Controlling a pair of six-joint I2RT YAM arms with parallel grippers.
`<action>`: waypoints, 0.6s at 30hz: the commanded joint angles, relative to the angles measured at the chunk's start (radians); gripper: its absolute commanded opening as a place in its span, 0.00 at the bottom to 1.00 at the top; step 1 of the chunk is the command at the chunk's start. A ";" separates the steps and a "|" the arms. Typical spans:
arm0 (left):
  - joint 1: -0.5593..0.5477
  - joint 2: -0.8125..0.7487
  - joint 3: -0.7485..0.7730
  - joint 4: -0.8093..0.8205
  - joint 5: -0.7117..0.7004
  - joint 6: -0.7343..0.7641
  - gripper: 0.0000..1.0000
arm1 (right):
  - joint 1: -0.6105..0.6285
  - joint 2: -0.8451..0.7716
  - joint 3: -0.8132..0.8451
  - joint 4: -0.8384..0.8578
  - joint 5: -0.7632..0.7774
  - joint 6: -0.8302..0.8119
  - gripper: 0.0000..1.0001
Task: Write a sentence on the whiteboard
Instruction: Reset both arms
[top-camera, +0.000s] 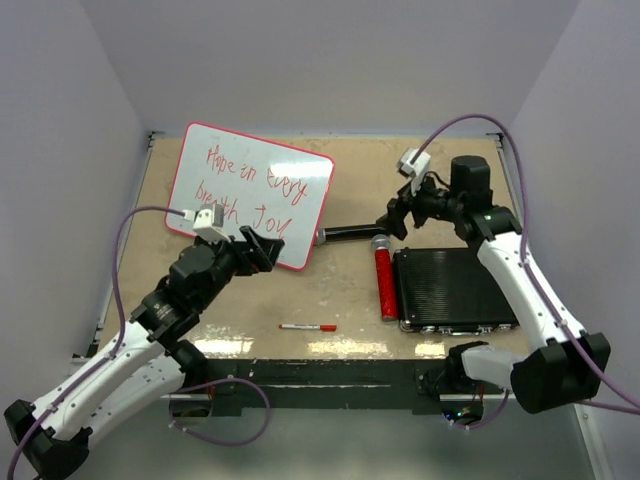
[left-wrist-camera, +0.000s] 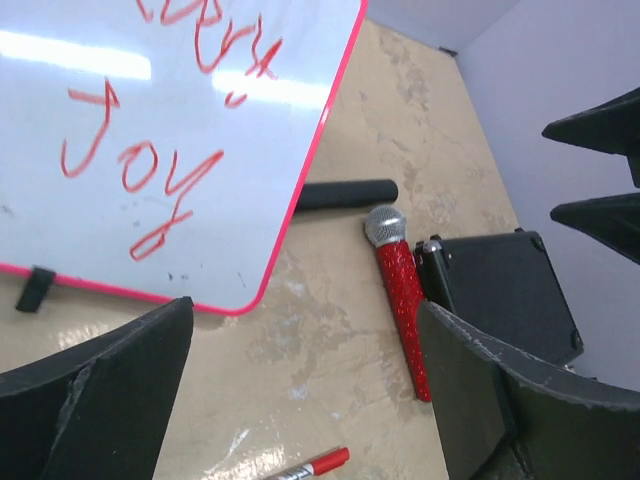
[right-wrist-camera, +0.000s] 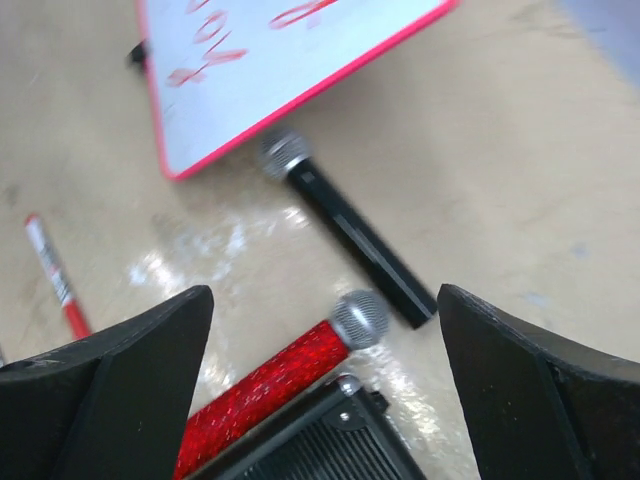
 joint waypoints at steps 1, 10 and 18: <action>0.007 0.016 0.212 -0.164 -0.090 0.175 0.99 | -0.009 -0.114 -0.003 0.257 0.332 0.353 0.99; 0.007 0.015 0.365 -0.213 -0.127 0.263 1.00 | -0.009 -0.142 0.039 0.312 0.504 0.507 0.99; 0.007 -0.010 0.363 -0.227 -0.136 0.280 1.00 | -0.009 -0.150 0.051 0.294 0.543 0.501 0.99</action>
